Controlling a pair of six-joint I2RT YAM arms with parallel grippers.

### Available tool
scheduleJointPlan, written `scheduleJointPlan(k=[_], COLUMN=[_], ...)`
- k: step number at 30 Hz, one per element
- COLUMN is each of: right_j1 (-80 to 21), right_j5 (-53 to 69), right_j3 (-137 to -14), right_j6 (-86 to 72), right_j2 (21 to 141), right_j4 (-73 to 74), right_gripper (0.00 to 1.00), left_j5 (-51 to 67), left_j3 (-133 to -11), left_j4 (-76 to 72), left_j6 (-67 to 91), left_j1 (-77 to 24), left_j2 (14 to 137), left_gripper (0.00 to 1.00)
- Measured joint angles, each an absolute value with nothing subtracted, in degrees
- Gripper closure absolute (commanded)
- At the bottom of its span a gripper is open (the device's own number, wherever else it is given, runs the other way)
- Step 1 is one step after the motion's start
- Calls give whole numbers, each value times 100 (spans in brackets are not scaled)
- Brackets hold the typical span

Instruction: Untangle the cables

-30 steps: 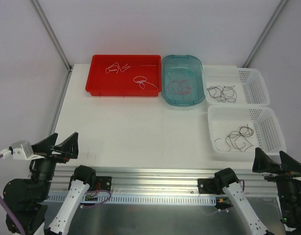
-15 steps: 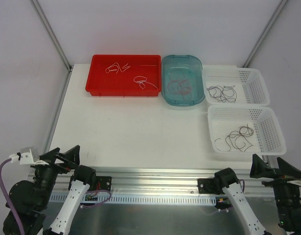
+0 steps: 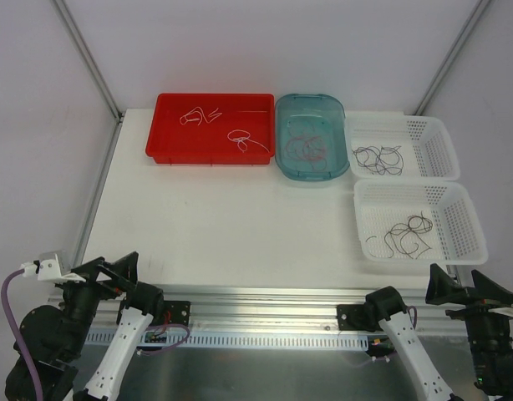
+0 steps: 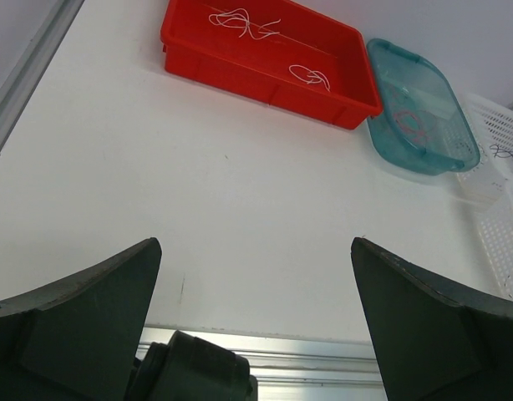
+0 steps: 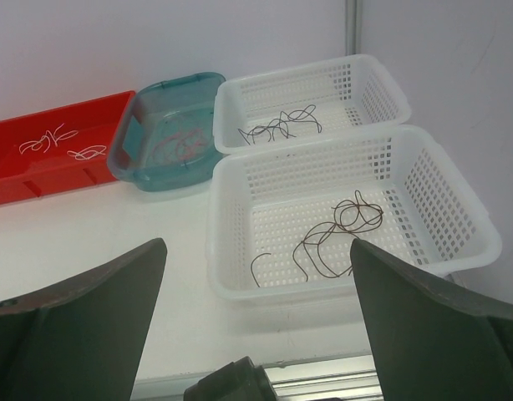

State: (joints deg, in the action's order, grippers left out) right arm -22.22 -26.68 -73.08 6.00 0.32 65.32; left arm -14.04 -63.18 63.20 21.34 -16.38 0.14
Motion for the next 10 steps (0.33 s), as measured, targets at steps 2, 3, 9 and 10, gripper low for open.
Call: scheduleJointPlan(k=[2,3,9,10], right_j1=[-2222,-2222,-2222,-2222], right_j5=[-2659,-2659,-2657,-2655], right_j3=[-7308,-7306,-7269,-7249], right_j6=[598,596,554,552], right_j2=[32,32,32,32], right_j4=[6543,6543,6543,6543], right_gripper=[3,3,3,3], left_j5=[-1404,-1404,-1406,-1406], left_j3=[-6318,-6318,-6318,-6318], left_j4=[6331,6333,6333,6333], left_j6=[2161,2167,2180,2185], left_j1=[-1638,-1638,-1638,-1638], left_j2=[14,14,14,14], left_gripper=[1,1,1,1])
